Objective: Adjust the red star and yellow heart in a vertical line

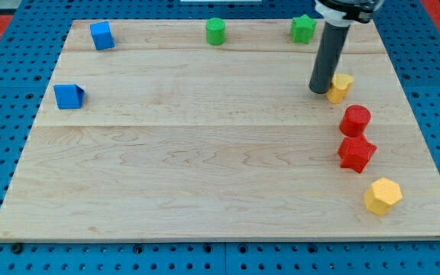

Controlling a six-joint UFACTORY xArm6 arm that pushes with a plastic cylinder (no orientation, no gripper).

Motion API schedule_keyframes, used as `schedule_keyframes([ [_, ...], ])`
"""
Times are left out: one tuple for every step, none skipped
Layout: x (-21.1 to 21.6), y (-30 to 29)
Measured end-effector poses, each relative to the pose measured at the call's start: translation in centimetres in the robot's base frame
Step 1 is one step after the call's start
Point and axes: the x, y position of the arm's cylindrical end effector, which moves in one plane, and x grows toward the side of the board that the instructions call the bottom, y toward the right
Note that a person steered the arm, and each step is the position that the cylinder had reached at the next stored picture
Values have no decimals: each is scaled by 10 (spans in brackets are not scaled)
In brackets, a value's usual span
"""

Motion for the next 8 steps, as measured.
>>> schedule_keyframes([
  [0, 0],
  [0, 0],
  [-9, 0],
  [-13, -19],
  [-21, -38],
  [-9, -70],
  [23, -188],
  [47, -310],
])
